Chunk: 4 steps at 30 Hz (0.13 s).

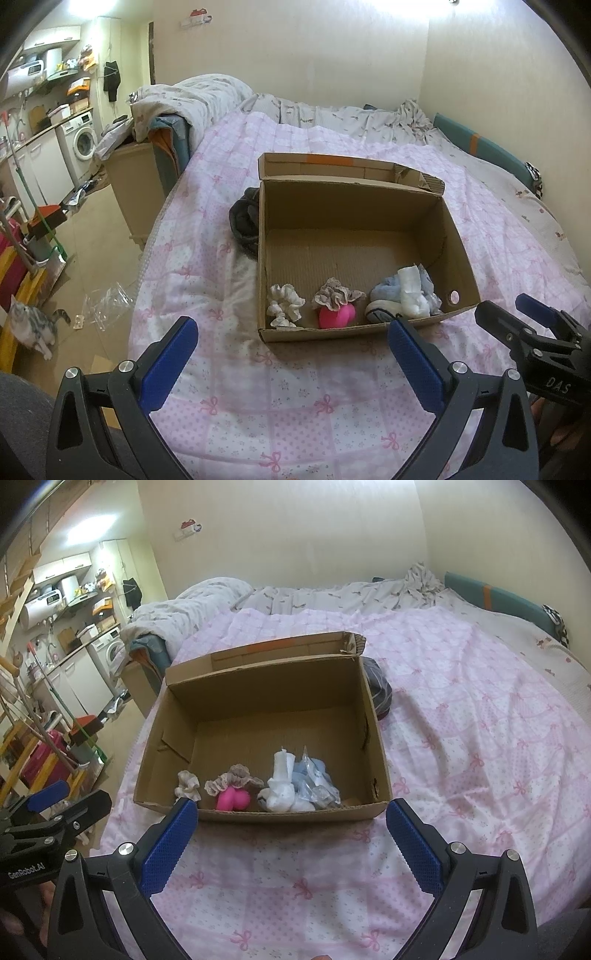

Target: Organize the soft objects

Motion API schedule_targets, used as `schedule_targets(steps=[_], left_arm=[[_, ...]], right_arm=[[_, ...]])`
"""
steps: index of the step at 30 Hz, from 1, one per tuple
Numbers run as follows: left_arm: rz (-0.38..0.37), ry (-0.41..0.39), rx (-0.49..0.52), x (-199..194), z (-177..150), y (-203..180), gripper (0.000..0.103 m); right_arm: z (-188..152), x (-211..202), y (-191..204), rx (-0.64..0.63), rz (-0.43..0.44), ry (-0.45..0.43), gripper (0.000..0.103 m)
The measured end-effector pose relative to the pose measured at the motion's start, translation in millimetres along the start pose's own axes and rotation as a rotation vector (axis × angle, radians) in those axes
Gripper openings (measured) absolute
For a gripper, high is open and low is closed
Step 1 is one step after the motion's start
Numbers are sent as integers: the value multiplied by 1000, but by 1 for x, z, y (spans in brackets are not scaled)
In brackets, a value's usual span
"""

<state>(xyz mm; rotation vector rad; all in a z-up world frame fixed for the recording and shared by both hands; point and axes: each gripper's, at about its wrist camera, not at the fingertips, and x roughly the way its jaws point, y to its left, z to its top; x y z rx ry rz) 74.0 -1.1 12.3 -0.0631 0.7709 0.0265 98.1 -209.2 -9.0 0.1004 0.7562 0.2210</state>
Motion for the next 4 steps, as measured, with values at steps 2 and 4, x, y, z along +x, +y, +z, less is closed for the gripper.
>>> schedule_targets(steps=[2,4], left_arm=[[-4,-1,1,0,0,0,103],[-2,-2,2,1,1,0,103]], right_arm=[[0,0,0,1,0,1,103],[0,0,0,1,0,-1,103]])
